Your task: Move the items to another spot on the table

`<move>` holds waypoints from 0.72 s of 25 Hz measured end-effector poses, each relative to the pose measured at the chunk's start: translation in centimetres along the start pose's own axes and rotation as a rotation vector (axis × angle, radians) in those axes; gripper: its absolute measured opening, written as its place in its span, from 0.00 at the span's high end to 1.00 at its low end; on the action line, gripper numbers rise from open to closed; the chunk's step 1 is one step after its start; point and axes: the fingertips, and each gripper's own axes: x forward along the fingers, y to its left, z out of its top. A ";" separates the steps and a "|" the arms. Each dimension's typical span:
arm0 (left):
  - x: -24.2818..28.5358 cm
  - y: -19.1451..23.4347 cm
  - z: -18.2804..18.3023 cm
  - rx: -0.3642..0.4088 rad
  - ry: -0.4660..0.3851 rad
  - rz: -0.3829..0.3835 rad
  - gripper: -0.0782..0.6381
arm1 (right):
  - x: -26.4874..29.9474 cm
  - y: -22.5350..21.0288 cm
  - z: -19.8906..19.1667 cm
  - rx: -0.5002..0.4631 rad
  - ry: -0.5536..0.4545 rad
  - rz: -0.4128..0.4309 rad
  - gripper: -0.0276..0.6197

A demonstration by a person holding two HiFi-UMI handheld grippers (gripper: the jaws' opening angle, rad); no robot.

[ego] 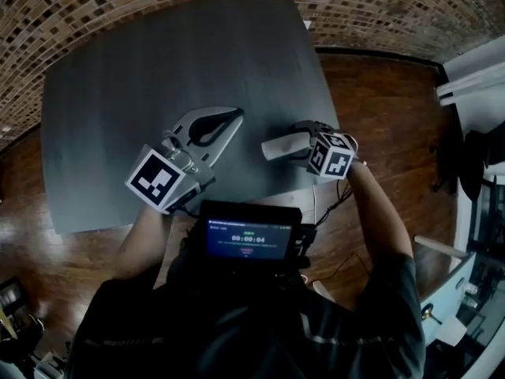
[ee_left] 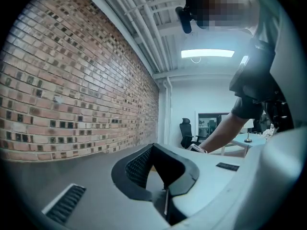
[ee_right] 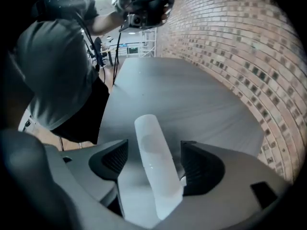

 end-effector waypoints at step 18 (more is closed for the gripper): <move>0.6 2.7 -2.9 -0.047 0.032 0.024 0.89 | 4.2 -0.6 -1.3 -0.217 0.141 0.074 0.52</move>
